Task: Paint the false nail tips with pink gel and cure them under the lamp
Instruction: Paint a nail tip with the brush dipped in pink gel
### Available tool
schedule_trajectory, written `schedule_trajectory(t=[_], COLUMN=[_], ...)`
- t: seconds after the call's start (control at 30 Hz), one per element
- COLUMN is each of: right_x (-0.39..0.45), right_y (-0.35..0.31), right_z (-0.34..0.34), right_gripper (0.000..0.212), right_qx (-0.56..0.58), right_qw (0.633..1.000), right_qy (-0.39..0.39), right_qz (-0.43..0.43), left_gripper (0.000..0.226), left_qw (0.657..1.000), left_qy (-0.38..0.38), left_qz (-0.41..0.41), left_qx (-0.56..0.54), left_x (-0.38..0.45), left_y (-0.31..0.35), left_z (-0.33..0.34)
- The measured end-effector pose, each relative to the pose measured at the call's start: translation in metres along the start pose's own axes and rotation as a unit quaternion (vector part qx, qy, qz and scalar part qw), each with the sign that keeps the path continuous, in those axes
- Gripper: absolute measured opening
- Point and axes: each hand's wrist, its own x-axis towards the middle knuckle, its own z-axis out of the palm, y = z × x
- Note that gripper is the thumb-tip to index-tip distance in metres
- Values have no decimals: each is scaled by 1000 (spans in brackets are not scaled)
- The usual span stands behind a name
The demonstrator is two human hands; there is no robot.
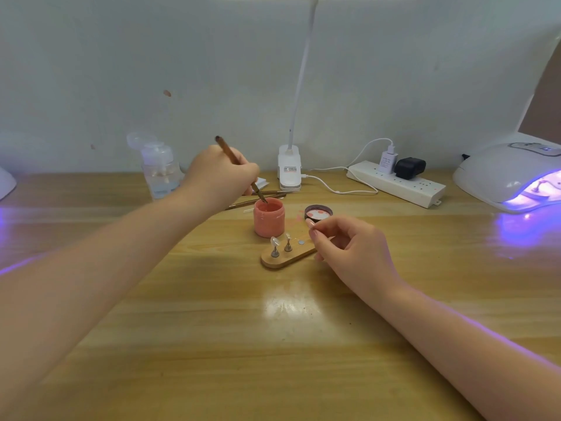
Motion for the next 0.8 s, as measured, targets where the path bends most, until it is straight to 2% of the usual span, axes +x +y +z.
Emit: schedule_trajectory(t=[0.2,0.27,0.33,0.43,0.57,0.67,0.8], right_x=[1,1,1,1,1,0,0], right_y=[0,0,1,2,2,1,0], right_z=[0,0,0,0,0,0,0], right_gripper=[13,11,12,10,5,3,2], right_qx=[0,-5,-9,-5,17,33,41], right_qw=[1000,1000,1000,1000,1000,999,999], right_qy=[-12,-13,-16,-15,-9,-6,-7], right_qz=[-9,-14,-17,-15,-3,3,4], left_gripper=[23,22,22,19,15,17,19], left_qw=[989,987,992,993,953,931,919], left_qy=[-98,-123,-101,-22,22,17,38], left_qz=[-20,-40,-54,-84,-166,-210,-241], left_qx=[107,101,46,-77,-254,-298,-308], left_x=[14,16,19,18,10,4,0], left_y=[6,5,3,-2,-15,-27,-44], left_z=[17,20,17,8,-1,-4,-10])
